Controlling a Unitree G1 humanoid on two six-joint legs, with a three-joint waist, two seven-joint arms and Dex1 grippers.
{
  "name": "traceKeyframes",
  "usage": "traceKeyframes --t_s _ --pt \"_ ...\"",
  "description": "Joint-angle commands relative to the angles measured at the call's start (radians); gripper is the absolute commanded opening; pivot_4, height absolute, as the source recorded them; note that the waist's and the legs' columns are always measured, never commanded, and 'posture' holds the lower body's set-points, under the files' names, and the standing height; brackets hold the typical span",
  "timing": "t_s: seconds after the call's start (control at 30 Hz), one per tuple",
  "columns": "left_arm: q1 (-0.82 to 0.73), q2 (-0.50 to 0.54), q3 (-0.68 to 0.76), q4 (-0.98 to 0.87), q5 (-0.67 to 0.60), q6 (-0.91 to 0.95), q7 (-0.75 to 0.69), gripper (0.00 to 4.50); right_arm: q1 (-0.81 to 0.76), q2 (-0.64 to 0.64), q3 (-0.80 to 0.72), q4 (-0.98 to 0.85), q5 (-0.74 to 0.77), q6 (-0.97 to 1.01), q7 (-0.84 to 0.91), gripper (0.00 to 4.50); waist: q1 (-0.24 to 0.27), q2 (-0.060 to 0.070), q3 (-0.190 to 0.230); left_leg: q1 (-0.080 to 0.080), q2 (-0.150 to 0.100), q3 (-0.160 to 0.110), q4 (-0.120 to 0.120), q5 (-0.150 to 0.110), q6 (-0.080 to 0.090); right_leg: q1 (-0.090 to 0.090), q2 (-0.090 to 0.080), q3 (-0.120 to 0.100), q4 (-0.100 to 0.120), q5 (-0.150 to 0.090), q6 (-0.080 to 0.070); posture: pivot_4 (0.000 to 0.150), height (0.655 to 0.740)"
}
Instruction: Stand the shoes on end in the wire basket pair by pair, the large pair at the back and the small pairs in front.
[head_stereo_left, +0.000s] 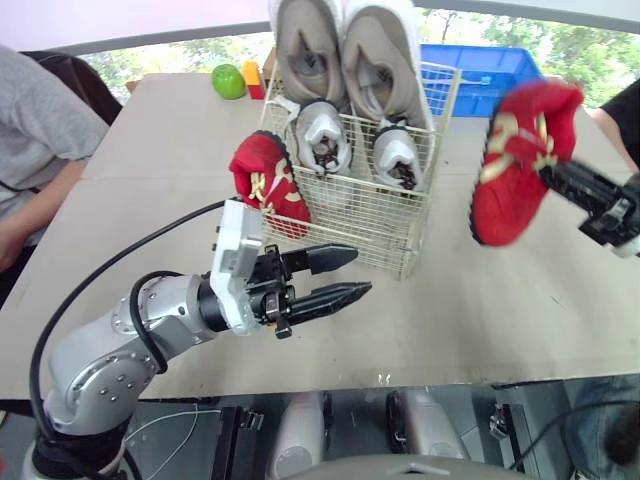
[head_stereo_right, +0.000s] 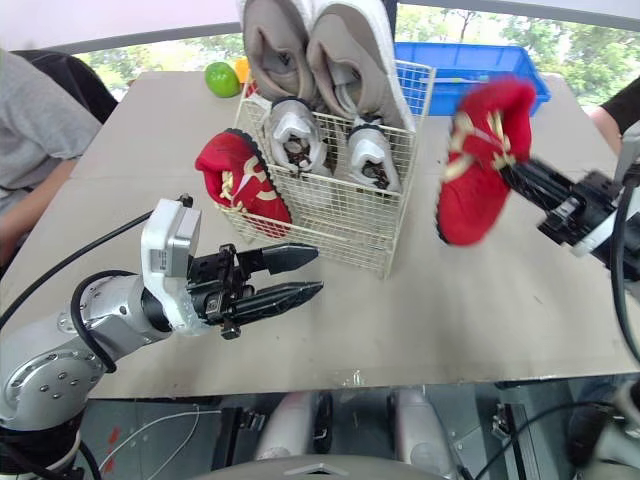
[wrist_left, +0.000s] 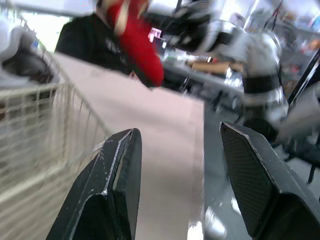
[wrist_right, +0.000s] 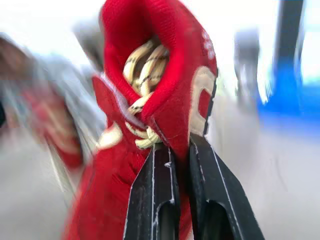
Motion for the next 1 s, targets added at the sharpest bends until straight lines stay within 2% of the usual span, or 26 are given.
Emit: traceKeyframes --t_s 0.03,0.13,0.23,0.33,0.53,0.8,1.0 --pt "0.059 -0.034 0.049 0.017 0.086 -0.107 -0.040 2.74 -0.028 0.052 0.252 -0.126 -0.202 -0.141 -0.169 0.03 -0.005 0.002 -0.001 0.001 0.000 0.000 0.000 0.000 0.000 0.000 0.000 0.001 0.000 0.000 0.000 0.150 0.7400" --pt "0.109 -0.016 0.112 0.067 0.056 -0.121 -0.129 2.74 0.005 0.097 0.509 -0.127 -0.497 -0.353 -0.244 0.03 -0.004 0.002 -0.002 0.001 0.000 0.002 0.001 0.001 -0.001 0.000 -0.001 0.001 0.000 -0.001 -0.007 0.150 0.7400" --pt "0.160 0.004 0.177 0.115 0.031 -0.122 -0.201 2.74 0.064 0.126 0.659 -0.111 -0.675 -0.506 -0.273 0.03 0.004 0.002 -0.002 -0.002 -0.002 0.003 0.001 0.001 -0.001 -0.003 -0.003 0.001 0.000 -0.001 -0.008 0.150 0.7400" --pt "0.219 0.037 0.230 0.145 0.077 -0.140 -0.267 2.74 0.122 0.161 0.758 -0.091 -0.796 -0.627 -0.293 0.03 0.009 0.002 -0.002 -0.004 -0.002 0.003 0.000 0.001 -0.001 -0.004 -0.005 0.001 0.000 -0.001 -0.006 0.150 0.7400" --pt "0.240 0.073 0.309 0.113 0.055 -0.119 -0.232 2.74 0.179 0.208 0.900 -0.083 -1.011 -0.702 -0.371 0.03 0.011 0.002 -0.002 -0.003 -0.001 0.003 0.000 0.001 -0.001 -0.004 -0.007 0.000 0.000 -0.002 -0.006 0.150 0.7400" --pt "0.224 0.130 0.333 0.070 -0.014 -0.061 -0.177 2.74 0.293 0.291 1.026 0.005 -1.165 -0.810 -0.428 0.03 0.011 0.001 -0.002 -0.002 -0.001 0.003 0.000 0.001 -0.002 -0.004 -0.008 0.000 0.000 -0.002 -0.006 0.150 0.7400" --pt "0.228 0.165 0.359 0.082 -0.037 -0.033 -0.176 2.74 0.400 0.346 1.067 0.067 -1.192 -0.894 -0.441 0.03 0.011 0.000 -0.003 -0.002 -0.001 0.003 0.000 0.001 -0.001 -0.004 -0.008 -0.001 0.000 -0.002 -0.006 0.150 0.7400"
